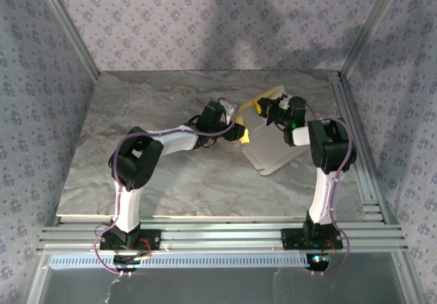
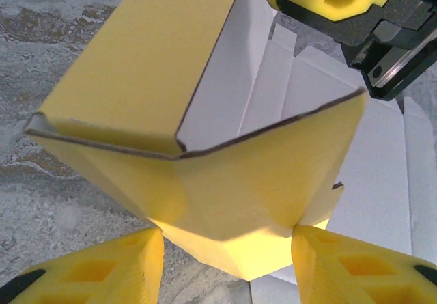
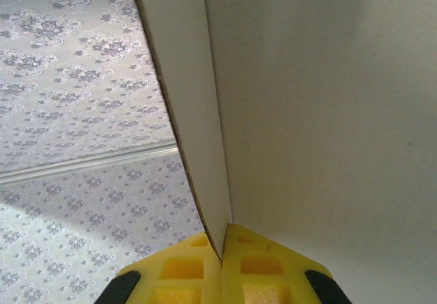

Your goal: Fold the paper box

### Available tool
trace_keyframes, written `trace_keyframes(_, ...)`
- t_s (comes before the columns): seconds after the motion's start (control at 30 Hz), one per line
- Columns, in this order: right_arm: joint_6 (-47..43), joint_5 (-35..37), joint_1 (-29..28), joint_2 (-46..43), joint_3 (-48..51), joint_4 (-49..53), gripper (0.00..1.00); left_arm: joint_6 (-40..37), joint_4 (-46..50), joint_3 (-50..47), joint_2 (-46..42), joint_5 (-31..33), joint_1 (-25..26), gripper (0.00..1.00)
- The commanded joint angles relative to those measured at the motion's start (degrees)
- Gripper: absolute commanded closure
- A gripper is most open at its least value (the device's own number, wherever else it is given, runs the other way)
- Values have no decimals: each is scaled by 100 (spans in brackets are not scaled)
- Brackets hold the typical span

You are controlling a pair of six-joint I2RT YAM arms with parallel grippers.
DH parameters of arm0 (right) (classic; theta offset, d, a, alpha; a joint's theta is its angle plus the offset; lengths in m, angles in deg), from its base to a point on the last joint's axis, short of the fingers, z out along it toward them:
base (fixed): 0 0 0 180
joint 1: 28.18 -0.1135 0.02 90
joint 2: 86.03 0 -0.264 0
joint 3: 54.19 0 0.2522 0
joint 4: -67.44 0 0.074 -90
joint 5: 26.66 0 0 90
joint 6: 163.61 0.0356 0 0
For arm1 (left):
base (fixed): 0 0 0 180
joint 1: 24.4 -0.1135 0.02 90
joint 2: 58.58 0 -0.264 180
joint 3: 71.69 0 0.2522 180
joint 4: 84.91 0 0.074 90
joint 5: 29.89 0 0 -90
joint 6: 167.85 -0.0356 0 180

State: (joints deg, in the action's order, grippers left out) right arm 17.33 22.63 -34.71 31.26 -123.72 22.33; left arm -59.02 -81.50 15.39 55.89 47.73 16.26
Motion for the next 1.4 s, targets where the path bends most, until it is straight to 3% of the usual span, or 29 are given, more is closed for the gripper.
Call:
trace_keyframes(0.0, 139, -25, -33, 109, -109, -36, 100, -145, 685, 301, 144, 556, 84, 49)
trace_keyframes(0.33, 142, -2, -50, 101, -119, -19, 100, -214, 1606, 782, 228, 1276, 298, 51)
trace_keyframes(0.67, 159, 28, -68, 101, -135, -28, 100, 221, 2639, 1396, 422, 1990, 508, 51)
trace_keyframes(1.2, 205, 19, -77, 101, -135, -75, 100, 786, 2755, 1801, 779, 2211, 636, 55)
trace_keyframes(1.37, 205, 29, -66, 92, -136, -58, 100, 891, 3051, 1976, 892, 2537, 722, 53)
